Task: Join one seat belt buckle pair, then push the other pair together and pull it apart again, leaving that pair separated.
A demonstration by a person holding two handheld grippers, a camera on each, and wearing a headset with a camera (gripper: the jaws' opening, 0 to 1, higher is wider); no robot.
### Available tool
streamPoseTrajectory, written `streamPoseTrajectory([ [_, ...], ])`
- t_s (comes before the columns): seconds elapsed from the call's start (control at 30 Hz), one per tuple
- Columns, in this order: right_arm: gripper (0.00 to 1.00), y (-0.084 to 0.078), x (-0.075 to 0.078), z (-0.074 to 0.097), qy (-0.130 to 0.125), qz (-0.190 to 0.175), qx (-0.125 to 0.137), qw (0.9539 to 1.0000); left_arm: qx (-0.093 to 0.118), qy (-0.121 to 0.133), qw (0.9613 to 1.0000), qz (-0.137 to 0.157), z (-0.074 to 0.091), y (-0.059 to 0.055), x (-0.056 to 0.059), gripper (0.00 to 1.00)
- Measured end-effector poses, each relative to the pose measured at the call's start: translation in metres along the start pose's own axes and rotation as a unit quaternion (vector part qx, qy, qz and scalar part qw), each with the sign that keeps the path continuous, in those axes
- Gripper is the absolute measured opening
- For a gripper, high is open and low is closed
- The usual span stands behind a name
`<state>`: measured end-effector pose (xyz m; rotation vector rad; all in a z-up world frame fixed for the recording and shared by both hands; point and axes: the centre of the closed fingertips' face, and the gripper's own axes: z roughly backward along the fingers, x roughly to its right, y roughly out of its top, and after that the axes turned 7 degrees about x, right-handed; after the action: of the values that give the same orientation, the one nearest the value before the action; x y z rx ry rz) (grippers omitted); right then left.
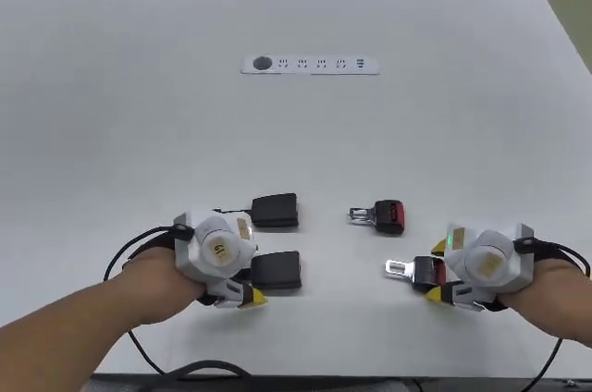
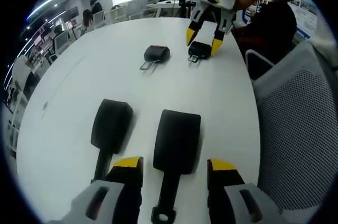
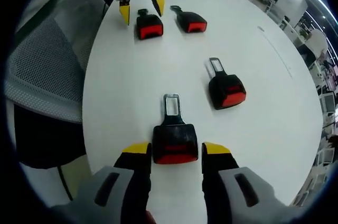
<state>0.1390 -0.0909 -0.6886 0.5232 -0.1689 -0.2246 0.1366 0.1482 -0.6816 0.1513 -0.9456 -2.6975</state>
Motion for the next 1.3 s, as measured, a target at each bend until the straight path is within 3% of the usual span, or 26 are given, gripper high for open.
streamPoseTrajectory([
  [0.47, 0.34, -0.008, 0.000, -0.003, 0.023, 0.008, -0.001, 0.9997, -0.015, -0.016, 0.9998, -0.003, -0.004, -0.001, -0.001, 0.44],
  [0.87, 0.34, -0.005, -0.003, -0.004, 0.081, 0.042, -0.017, 0.9957, -0.032, -0.032, 0.9986, -0.028, -0.010, -0.002, 0.006, 0.40],
  [1.3, 0.33, -0.005, -0.001, -0.005, 0.088, 0.048, -0.019, 0.9948, -0.027, -0.049, 0.9975, -0.042, -0.010, -0.002, 0.008, 0.32],
])
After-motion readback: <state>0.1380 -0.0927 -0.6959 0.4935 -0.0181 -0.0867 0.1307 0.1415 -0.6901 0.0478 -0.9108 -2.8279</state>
